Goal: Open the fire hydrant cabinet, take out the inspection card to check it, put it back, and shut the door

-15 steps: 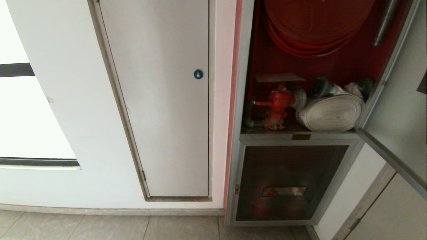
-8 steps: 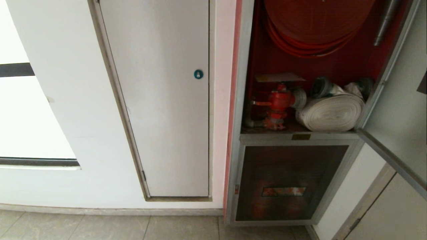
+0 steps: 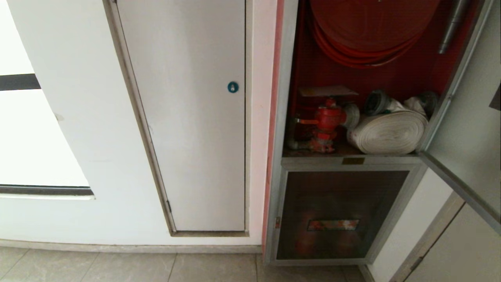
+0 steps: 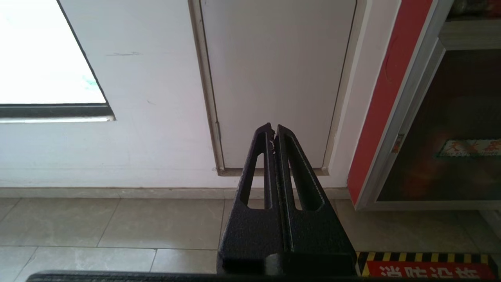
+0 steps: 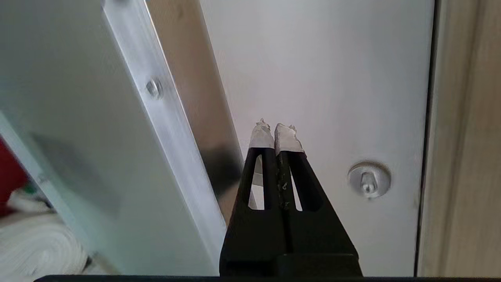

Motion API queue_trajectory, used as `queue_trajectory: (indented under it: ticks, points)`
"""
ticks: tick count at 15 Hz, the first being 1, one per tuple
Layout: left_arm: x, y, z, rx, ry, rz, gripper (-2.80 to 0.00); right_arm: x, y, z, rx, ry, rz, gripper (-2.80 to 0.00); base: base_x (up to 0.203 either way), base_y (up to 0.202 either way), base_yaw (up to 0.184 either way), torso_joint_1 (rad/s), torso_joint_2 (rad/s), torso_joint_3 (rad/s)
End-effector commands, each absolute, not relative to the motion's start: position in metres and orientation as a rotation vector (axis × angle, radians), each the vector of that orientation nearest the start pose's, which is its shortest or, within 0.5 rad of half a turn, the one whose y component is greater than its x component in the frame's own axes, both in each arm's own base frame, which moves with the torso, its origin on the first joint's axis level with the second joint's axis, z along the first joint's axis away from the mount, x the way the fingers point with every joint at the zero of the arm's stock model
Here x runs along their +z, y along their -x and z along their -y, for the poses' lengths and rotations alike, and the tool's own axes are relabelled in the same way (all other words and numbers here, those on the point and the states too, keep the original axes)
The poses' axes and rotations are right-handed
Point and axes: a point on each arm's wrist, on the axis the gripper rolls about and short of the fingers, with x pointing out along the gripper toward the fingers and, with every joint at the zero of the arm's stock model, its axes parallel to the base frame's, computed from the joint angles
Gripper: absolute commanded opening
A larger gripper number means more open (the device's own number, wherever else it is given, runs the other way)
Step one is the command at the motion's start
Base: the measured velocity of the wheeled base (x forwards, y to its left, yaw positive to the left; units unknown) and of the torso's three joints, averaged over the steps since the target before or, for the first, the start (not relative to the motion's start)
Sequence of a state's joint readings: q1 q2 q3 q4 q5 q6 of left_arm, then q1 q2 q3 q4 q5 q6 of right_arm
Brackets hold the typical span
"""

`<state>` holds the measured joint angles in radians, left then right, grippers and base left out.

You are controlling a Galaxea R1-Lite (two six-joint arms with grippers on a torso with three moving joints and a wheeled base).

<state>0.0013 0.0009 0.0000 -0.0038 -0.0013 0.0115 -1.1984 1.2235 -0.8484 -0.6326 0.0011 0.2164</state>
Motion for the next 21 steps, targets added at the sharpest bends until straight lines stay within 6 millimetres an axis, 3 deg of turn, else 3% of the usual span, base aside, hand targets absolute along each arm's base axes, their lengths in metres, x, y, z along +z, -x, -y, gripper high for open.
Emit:
queue_trajectory:
  ticks: [1, 9, 14, 21]
  points:
    - [0.076, 0.023, 0.000, 0.000, -0.011, 0.002, -2.80, 0.313, -0.068, 0.170, -1.145, -0.036, 0.352, -2.80, 0.000, 0.000, 0.000, 0.000, 0.00, 0.000]
    - [0.075, 0.023, 0.000, 0.000, -0.011, 0.001, -2.80, 0.308, -0.077, 0.141, -1.028, -0.048, 0.357, -2.80, 0.000, 0.000, 0.000, 0.000, 0.00, 0.000]
    - [0.075, 0.023, 0.000, 0.000, -0.012, 0.001, -2.80, 0.302, -0.078, 0.111, -0.914, -0.051, 0.371, -2.80, 0.000, 0.000, 0.000, 0.000, 0.00, 0.000]
    - [0.076, 0.023, 0.000, 0.000, -0.012, 0.002, -2.80, 0.294, -0.107, 0.070, -0.543, -0.136, 0.284, -2.80, 0.000, 0.000, 0.000, 0.000, 0.00, 0.000]
